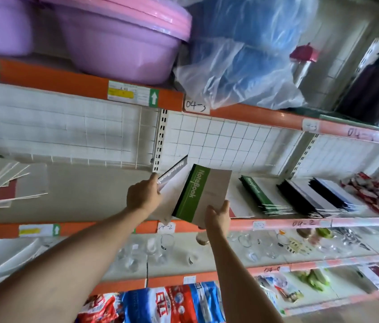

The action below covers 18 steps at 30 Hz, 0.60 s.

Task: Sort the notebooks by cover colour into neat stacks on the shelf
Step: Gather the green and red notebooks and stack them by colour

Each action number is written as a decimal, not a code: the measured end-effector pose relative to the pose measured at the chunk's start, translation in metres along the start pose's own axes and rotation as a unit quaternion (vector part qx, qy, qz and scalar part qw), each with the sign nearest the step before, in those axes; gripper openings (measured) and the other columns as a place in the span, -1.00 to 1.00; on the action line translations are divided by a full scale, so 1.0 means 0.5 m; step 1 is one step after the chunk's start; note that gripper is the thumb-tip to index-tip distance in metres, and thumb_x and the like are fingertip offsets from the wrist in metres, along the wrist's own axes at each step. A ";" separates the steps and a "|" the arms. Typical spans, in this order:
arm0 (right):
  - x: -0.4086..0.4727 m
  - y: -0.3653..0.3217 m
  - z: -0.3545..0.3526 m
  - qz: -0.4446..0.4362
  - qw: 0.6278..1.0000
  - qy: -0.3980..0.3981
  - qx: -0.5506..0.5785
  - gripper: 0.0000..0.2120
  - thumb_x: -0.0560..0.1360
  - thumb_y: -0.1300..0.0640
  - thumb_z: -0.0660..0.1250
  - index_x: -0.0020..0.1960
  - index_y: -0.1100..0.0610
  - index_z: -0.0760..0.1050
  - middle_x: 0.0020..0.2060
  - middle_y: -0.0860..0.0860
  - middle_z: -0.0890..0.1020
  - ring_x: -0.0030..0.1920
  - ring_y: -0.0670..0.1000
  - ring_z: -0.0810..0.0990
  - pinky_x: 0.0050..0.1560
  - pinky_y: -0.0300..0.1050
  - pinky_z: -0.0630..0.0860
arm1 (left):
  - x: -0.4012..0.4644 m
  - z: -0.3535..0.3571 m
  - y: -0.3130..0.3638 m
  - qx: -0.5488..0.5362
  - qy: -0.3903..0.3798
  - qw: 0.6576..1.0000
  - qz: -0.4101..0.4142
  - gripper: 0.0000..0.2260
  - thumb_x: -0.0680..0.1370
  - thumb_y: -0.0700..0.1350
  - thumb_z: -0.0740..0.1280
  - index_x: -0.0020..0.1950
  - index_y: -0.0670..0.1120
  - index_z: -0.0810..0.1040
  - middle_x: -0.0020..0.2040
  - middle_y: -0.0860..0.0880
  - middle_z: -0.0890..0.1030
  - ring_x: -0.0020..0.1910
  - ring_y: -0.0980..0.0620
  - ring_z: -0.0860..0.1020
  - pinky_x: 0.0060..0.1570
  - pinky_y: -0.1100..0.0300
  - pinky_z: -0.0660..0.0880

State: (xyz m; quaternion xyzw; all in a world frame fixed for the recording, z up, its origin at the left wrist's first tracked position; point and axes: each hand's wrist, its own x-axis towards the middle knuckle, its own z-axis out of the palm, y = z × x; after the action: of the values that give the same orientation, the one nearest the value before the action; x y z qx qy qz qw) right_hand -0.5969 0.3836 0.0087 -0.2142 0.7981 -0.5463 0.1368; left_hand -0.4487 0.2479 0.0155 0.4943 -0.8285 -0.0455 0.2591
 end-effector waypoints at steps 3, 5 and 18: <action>0.028 0.039 -0.076 -0.010 0.999 0.015 -0.041 -0.74 0.40 0.20 0.19 0.07 0.03 0.29 -0.13 0.12 0.60 -0.19 0.20 0.58 -0.19 0.12 0.60 | -0.015 0.025 0.088 -0.001 -0.007 1.000 0.001 -0.81 0.53 -0.15 0.22 0.14 -0.09 0.44 -0.12 -0.15 0.66 -0.12 -0.23 0.61 -0.27 0.12 0.30; 0.047 0.066 -0.109 -0.015 0.997 0.020 -0.072 -0.72 0.30 0.13 0.15 0.00 -0.02 0.25 -0.23 0.06 0.56 -0.24 0.21 0.59 -0.27 0.18 0.62 | -0.021 0.042 0.134 0.005 -0.016 1.000 -0.003 -0.85 0.55 -0.13 0.22 0.10 -0.09 0.47 -0.10 -0.15 0.66 -0.10 -0.21 0.62 -0.26 0.12 0.30; 0.233 0.119 -0.216 0.027 0.988 0.073 -0.134 -0.72 0.34 0.13 0.12 0.04 0.02 0.22 -0.21 0.16 0.57 -0.24 0.26 0.58 -0.27 0.18 0.60 | 0.109 0.181 0.327 -0.029 -0.101 0.994 -0.027 -0.68 0.60 0.07 0.16 0.10 -0.10 0.59 0.05 -0.15 0.67 0.04 -0.18 0.62 -0.03 0.09 0.48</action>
State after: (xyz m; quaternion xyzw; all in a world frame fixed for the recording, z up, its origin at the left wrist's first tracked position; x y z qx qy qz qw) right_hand -0.7587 0.4327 -0.0056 -0.1679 0.8776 -0.4447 0.0629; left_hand -0.6425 0.2685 0.0128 0.5013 -0.8354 -0.1263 0.1870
